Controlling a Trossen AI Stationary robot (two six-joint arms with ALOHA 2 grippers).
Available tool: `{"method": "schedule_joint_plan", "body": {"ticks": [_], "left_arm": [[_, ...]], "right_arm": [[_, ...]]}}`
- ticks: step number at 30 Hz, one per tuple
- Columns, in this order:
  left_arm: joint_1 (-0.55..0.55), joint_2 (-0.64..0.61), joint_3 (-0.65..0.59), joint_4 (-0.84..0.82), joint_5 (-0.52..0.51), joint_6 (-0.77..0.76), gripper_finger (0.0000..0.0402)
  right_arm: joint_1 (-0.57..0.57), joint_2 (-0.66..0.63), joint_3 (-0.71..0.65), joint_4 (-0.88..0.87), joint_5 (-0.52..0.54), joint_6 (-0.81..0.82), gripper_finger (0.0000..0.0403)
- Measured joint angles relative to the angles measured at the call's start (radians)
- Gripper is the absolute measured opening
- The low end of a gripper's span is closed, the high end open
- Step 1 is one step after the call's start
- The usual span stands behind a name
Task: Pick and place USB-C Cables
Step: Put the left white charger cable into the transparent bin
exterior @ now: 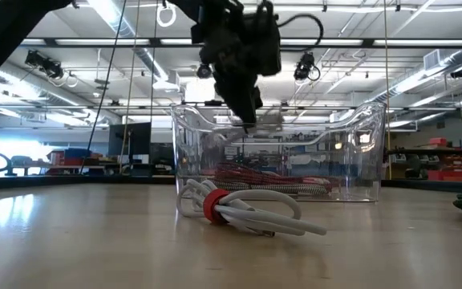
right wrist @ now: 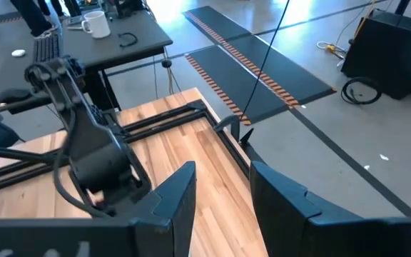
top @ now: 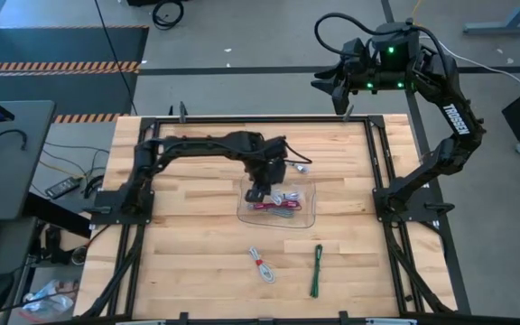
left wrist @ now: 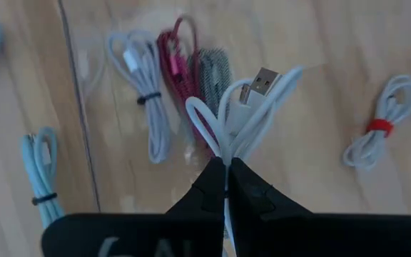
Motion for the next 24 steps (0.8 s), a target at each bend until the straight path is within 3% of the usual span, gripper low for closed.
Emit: {"method": "schedule_joint_plan", "body": {"ticks": [16, 24], "left_arm": [[-0.019, 0.092, 0.0, 0.063, -0.155, -0.103, 0.0004], [-0.015, 0.107, -0.001, 0.055, -0.139, -0.148, 0.0004]], "right_arm": [[0.0, 0.0, 0.0, -0.013, -0.002, 0.0, 0.0138], [0.0, 0.0, 0.0, -0.023, -0.004, -0.008, 0.0138]]}}
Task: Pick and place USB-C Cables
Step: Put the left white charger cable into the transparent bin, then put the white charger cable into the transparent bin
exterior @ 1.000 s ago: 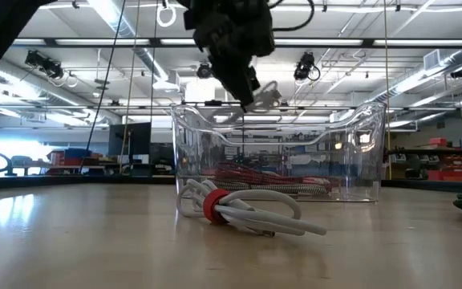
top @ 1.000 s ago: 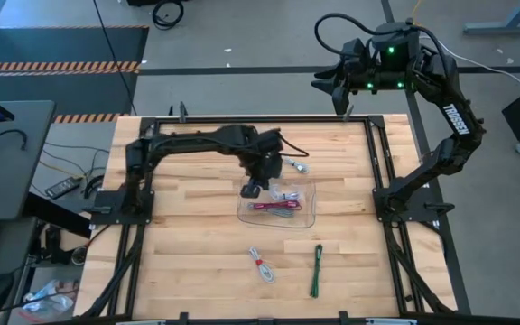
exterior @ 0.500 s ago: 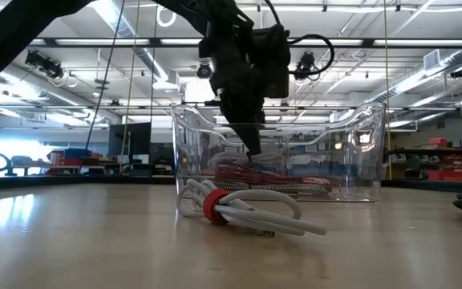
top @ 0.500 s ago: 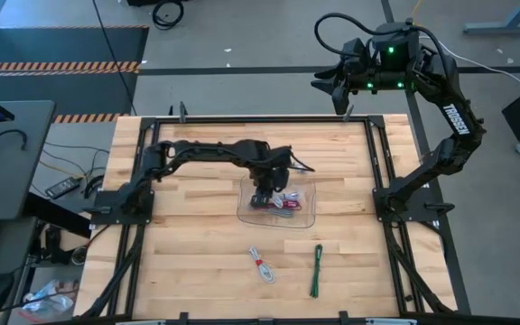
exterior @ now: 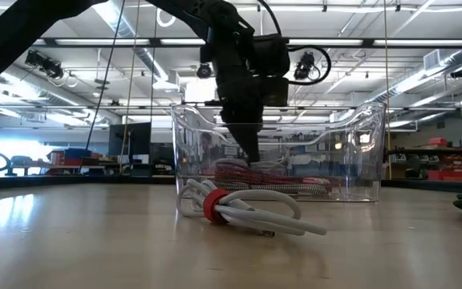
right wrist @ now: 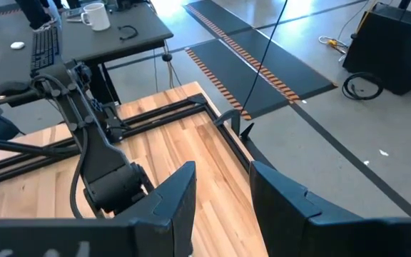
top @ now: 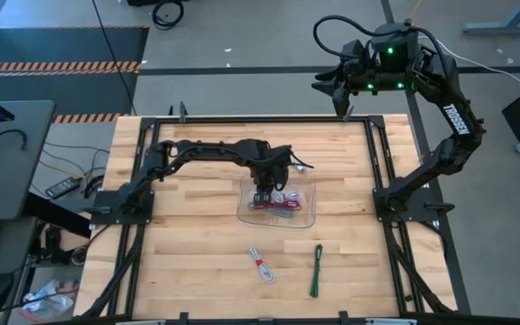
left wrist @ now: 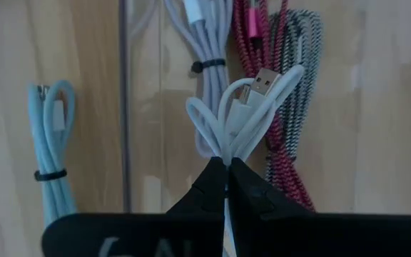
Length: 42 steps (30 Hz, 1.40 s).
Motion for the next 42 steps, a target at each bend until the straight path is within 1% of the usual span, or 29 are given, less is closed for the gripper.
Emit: {"method": "schedule_joint_plan", "body": {"ticks": [5, 11, 13, 18, 21, 27, 30, 32, 36, 40, 42], "left_arm": [[-0.006, 0.018, 0.0, 0.009, 0.005, -0.002, 0.0004], [-0.007, 0.02, 0.001, 0.02, 0.009, -0.038, 0.0005], [-0.007, 0.02, 0.001, 0.037, 0.009, -0.047, 0.0016], [-0.008, 0.02, 0.001, 0.048, 0.009, -0.07, 0.0064], [-0.01, 0.02, 0.001, 0.048, 0.009, -0.073, 0.0085], [-0.01, 0.02, 0.001, 0.047, 0.01, -0.073, 0.0107], [-0.01, 0.017, 0.001, 0.046, 0.065, -0.078, 0.0114], [-0.01, -0.002, 0.001, 0.046, 0.09, -0.083, 0.0117], [-0.01, -0.072, 0.001, 0.058, 0.093, -0.083, 0.0118], [-0.008, -0.144, 0.001, 0.096, 0.055, -0.078, 0.0119], [-0.006, -0.182, 0.002, 0.1, 0.017, -0.076, 0.0119]], "right_arm": [[0.0, 0.0, 0.0, -0.007, 0.0, -0.011, 0.0138], [0.0, 0.0, 0.0, -0.008, 0.0, -0.019, 0.0138], [0.0, 0.0, 0.0, -0.009, 0.0, -0.026, 0.0138], [0.0, 0.0, 0.0, -0.009, 0.0, -0.037, 0.0138], [0.0, 0.0, 0.0, -0.01, 0.0, -0.038, 0.0138], [0.0, 0.0, 0.0, -0.012, 0.0, -0.038, 0.0138], [0.0, 0.0, 0.0, -0.021, 0.0, -0.038, 0.0138], [0.0, 0.0, 0.0, -0.027, 0.0, -0.038, 0.0138], [0.0, 0.0, 0.0, -0.045, 0.0, -0.038, 0.0138], [0.0, 0.0, 0.0, -0.046, 0.0, -0.038, 0.0138], [0.0, 0.0, 0.0, -0.046, 0.0, -0.038, 0.0138]]}}
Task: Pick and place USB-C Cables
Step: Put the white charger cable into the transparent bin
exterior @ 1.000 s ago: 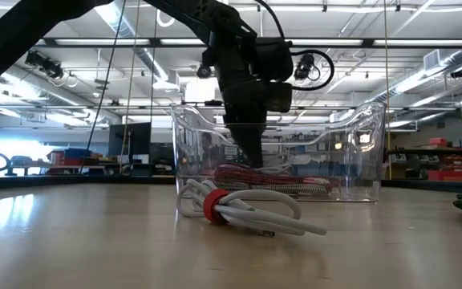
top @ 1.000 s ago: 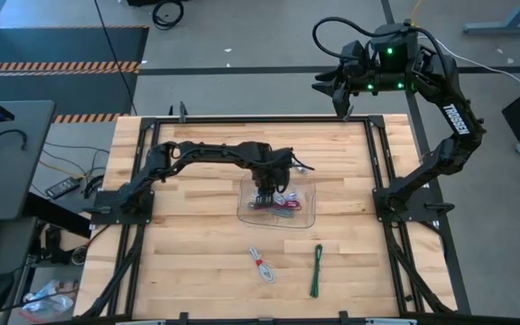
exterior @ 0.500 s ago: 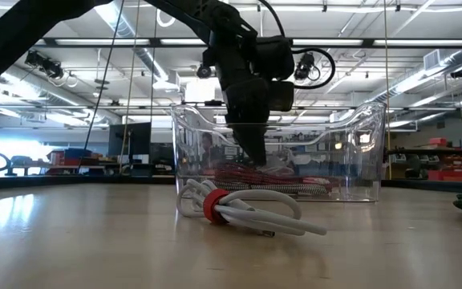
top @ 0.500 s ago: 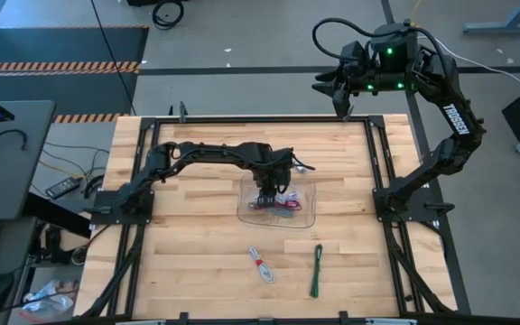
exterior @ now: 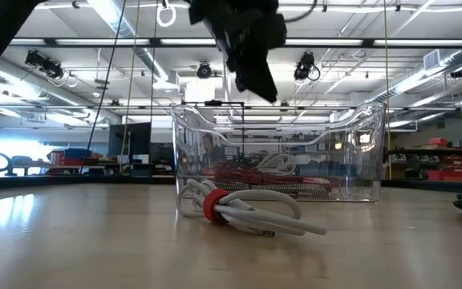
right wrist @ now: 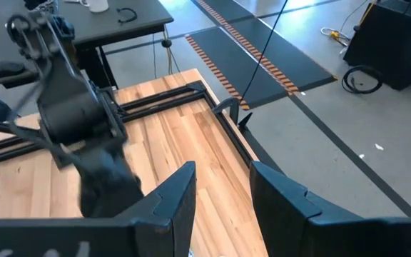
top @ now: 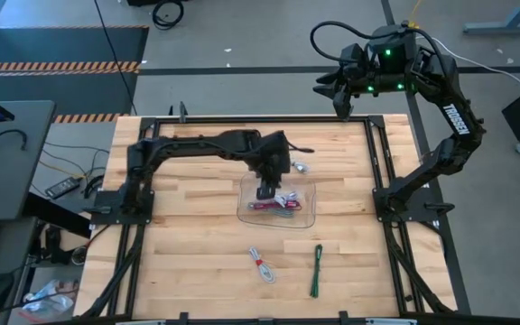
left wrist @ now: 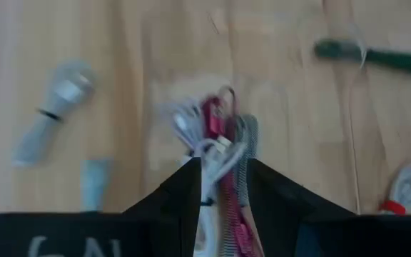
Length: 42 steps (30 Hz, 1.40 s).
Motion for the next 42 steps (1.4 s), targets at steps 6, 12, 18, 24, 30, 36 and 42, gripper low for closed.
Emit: {"method": "schedule_joint_plan", "body": {"ticks": [6, 12, 18, 24, 30, 36, 42], "left_arm": [[0.033, -0.065, 0.001, -0.013, -0.163, 0.077, 0.0119], [0.086, -0.055, 0.0, -0.036, -0.13, 0.078, 0.0119], [0.128, -0.01, -0.001, -0.058, -0.128, 0.089, 0.0119], [0.155, 0.052, -0.001, -0.063, -0.129, 0.138, 0.0119], [0.156, 0.126, -0.001, -0.065, -0.117, 0.141, 0.0119], [0.133, 0.192, -0.001, -0.04, -0.109, 0.141, 0.0119], [0.125, 0.225, 0.0, 0.009, -0.11, 0.14, 0.0119]], "right_arm": [[0.0, 0.0, 0.0, 0.0, 0.0, 0.0, 0.0138], [0.0, 0.0, 0.0, 0.0, 0.0, -0.003, 0.0138], [0.0, 0.0, 0.0, 0.002, 0.0, -0.005, 0.0138], [0.0, 0.0, 0.0, 0.008, 0.0, -0.005, 0.0138], [0.0, 0.0, 0.0, 0.008, 0.0, 0.001, 0.0138], [0.0, 0.0, 0.0, 0.01, 0.0, 0.019, 0.0138], [0.0, 0.0, 0.0, 0.013, 0.0, 0.027, 0.0138]]}}
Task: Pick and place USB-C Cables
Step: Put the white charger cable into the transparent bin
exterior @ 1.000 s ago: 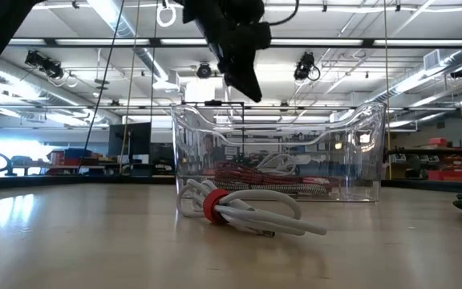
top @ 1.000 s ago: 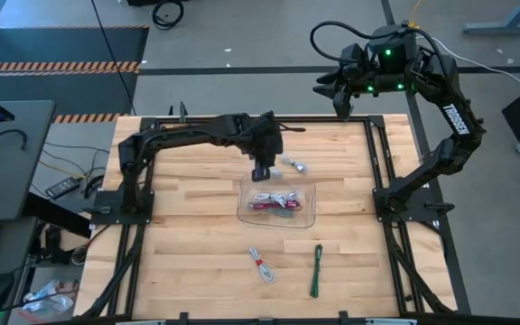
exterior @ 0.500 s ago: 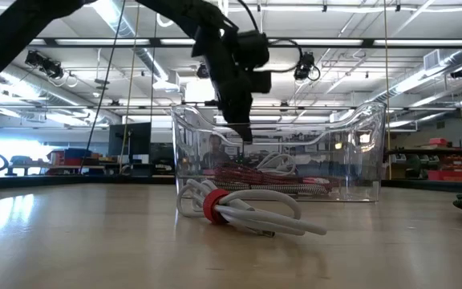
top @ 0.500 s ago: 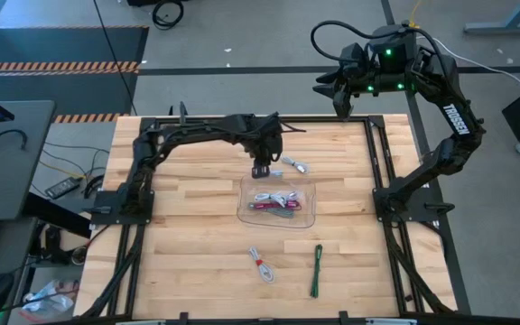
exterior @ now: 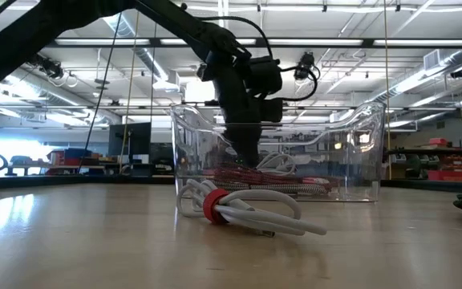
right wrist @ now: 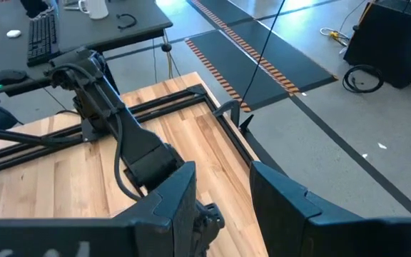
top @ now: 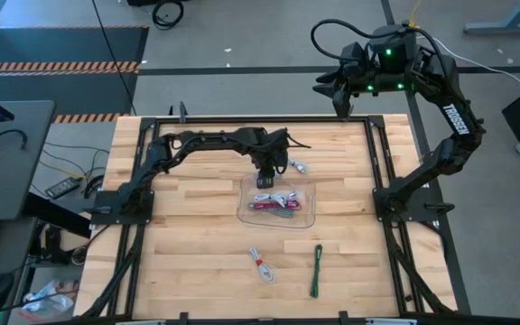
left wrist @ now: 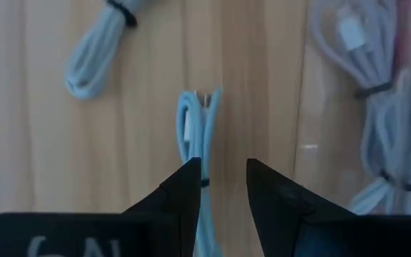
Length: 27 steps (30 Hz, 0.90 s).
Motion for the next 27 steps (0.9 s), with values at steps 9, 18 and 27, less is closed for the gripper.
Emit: {"method": "schedule_joint_plan", "body": {"ticks": [9, 18, 27], "left_arm": [[0.002, 0.017, -0.001, 0.01, -0.041, 0.028, 0.0119], [0.002, 0.018, -0.001, 0.012, -0.041, 0.027, 0.0119], [-0.006, 0.017, -0.001, 0.007, -0.041, 0.017, 0.0112]], "right_arm": [[0.0, 0.0, 0.0, 0.0, 0.0, 0.003, 0.0138], [0.0, 0.0, 0.0, 0.002, 0.0, 0.002, 0.0138], [0.0, 0.0, 0.0, 0.002, 0.0, 0.0, 0.0138]]}}
